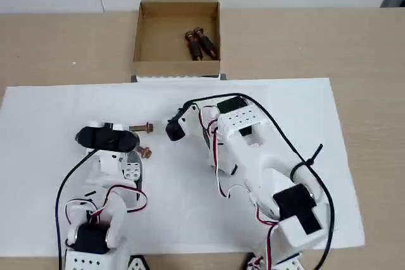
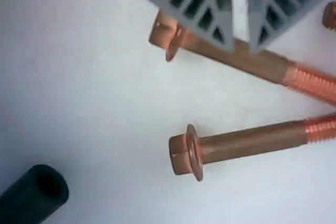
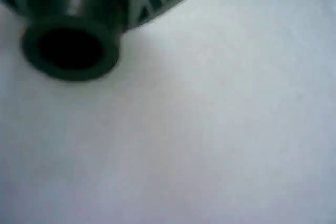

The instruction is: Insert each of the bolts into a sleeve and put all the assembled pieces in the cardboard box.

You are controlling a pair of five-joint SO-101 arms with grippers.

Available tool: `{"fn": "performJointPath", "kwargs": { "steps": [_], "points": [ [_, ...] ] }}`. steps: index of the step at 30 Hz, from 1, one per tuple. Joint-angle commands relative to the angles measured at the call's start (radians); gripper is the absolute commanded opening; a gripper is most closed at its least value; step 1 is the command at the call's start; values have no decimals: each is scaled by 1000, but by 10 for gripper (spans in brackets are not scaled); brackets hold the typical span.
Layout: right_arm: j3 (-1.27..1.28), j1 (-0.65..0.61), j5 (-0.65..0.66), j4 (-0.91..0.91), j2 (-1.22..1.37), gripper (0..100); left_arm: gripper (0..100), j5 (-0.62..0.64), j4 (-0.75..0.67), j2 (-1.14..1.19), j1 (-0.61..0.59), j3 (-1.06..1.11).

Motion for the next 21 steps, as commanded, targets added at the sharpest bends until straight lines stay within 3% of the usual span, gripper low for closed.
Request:
{"fn": "performJointPath", "kwargs": {
  "steps": [1, 10, 17, 21],
  "points": [
    [-54, -5, -28, 56, -58, 7, 6, -6, -3, -9, 5, -4],
    [-238, -7, -183, 228, -191, 4, 6, -6, -3, -9, 5, -4],
    [-354, -2, -396, 349, -196, 4, 6, -5, -3, -9, 5, -4],
    [-410, -2, -585, 366, -196, 4, 6, -3, -3, -9, 3, -4]
  ]
}}
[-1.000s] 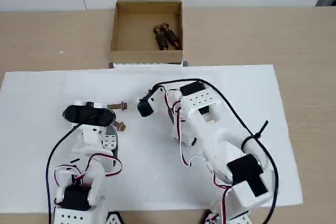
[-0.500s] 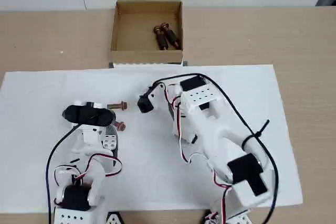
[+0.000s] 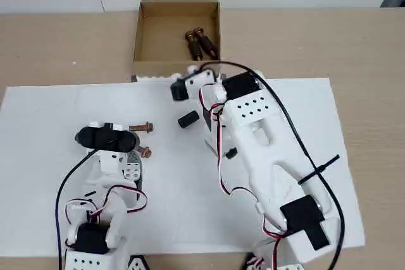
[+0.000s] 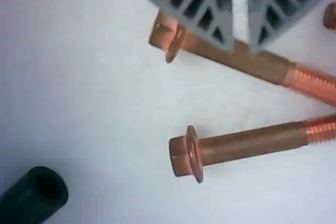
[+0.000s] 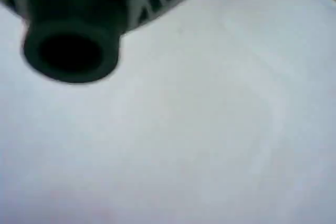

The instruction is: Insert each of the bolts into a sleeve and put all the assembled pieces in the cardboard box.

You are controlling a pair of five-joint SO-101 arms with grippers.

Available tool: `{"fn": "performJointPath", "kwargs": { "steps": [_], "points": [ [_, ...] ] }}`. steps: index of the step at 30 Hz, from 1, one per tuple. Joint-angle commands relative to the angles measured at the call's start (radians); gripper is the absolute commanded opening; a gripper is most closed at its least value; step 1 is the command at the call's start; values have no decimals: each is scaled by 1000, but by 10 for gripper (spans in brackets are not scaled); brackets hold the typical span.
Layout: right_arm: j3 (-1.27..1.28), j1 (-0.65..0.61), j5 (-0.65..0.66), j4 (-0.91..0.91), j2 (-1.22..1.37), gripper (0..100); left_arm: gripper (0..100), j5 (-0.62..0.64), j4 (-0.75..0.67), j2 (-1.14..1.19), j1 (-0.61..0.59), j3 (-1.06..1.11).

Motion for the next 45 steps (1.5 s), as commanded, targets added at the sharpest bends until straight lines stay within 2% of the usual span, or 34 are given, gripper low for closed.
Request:
{"fn": "performJointPath", "kwargs": {
  "steps": [1, 4, 12, 15, 19, 22, 25, 34, 36, 40, 45],
  "points": [
    [-72, 4, -170, 25, -59, 4, 6, -5, -3, -9, 3, -4],
    [-78, 4, -245, 25, -96, 4, 6, -5, -3, -9, 3, -4],
    [-81, 5, -313, 25, -280, 4, 6, 12, 2, -9, -5, -19],
    [-75, 12, -313, 25, -320, 4, 6, 64, 15, -9, -3, -97],
    [-40, 79, -313, 25, -331, 4, 6, 64, 26, -6, -3, -236],
    [37, 136, -313, 24, -338, 4, 6, 43, 87, 21, 5, -361],
    [97, 183, -313, 24, -340, 4, 6, 34, 149, 161, -3, -492],
    [133, 249, -311, 24, -340, 4, 6, 41, 305, 818, -3, -1015],
    [133, 271, -313, 24, -340, 4, 6, 114, 354, 942, -9, -1113],
    [133, 328, -313, 22, -340, 4, 6, 362, 419, 1129, -78, -1262],
    [133, 398, -313, 22, -340, 4, 6, 505, 419, 1266, -158, -1303]
  ]
}}
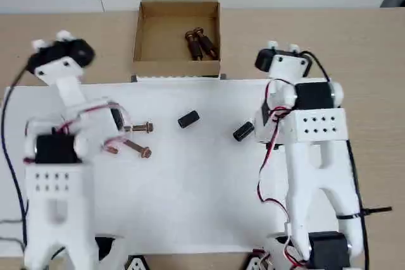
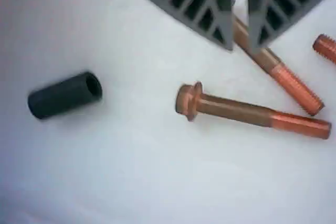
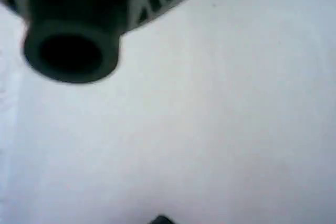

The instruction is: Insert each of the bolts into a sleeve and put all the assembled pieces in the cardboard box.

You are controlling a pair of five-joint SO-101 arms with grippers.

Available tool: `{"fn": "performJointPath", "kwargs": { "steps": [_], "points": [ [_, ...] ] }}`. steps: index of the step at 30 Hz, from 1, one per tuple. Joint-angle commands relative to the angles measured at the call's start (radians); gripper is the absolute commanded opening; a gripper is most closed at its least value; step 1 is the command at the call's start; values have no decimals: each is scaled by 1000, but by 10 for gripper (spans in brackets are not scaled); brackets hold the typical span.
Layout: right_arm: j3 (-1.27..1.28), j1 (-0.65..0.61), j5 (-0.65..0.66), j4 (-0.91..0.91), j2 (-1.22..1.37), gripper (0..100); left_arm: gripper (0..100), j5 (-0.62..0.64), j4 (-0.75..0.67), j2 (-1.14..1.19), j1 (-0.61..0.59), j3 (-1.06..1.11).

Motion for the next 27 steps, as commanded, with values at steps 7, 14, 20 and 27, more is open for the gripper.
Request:
{"fn": "performJointPath", "kwargs": {
  "steps": [7, 14, 20, 27],
  "points": [
    [-6, 137, -9, 16, -50, 4, 6, 361, 5, 210, -106, -54],
    [-6, 179, -12, 16, -51, 4, 6, 483, 2, 339, -143, -68],
    [-6, 179, -14, 16, -51, 4, 6, 499, 6, 448, -204, -130],
    [-6, 179, -14, 15, -51, 4, 8, 499, 6, 525, -216, -148]
  ]
}}
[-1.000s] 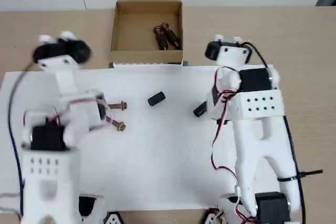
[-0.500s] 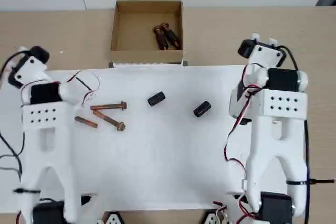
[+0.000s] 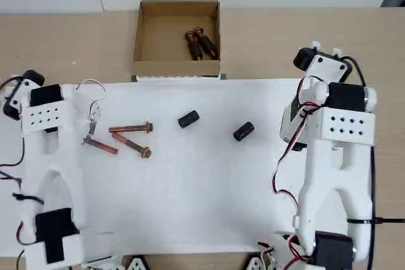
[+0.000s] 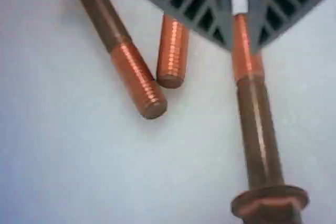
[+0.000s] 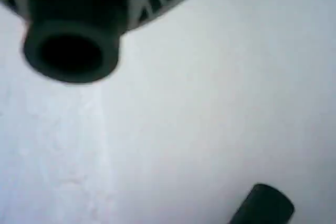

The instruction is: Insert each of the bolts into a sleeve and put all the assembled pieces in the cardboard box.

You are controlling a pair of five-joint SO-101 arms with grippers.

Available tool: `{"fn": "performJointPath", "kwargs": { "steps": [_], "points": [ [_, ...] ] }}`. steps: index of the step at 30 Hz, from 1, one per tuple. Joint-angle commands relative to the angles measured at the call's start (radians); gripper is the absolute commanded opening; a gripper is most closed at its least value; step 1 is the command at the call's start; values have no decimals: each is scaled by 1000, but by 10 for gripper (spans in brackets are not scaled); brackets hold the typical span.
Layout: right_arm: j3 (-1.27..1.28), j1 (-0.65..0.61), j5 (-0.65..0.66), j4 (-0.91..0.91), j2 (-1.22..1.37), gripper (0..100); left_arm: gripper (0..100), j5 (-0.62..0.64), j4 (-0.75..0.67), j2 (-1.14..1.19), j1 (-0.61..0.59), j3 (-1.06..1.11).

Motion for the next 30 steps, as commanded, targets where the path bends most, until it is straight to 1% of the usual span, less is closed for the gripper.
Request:
{"fn": "performJointPath", "kwargs": {
  "steps": [1, 3, 6, 8, 14, 17, 22, 25, 30],
  "points": [
    [-6, 7, -11, 15, -51, 4, 8, 5, 3, 9, -6, -42],
    [-6, 7, -11, 15, -51, 4, 22, 5, 2, 20, -11, -42],
    [-6, 7, -11, 15, -51, 4, 81, 3, -5, 32, -14, -41],
    [-6, 7, -11, 15, -51, 4, 98, 2, -5, 37, -14, -41],
    [-6, 7, -11, 13, -51, 4, 97, -2, -57, 72, -15, -39],
    [-6, 7, -11, 13, -51, 4, 97, -2, -55, 121, -15, -42],
    [-6, 7, -11, 13, -51, 4, 97, -5, -89, 170, -68, -44],
    [-6, 7, -11, 13, -51, 4, 97, -35, -109, 184, -89, -44],
    [-6, 7, -12, 12, -51, 4, 97, -43, -135, 213, -86, -42]
  ]
}}
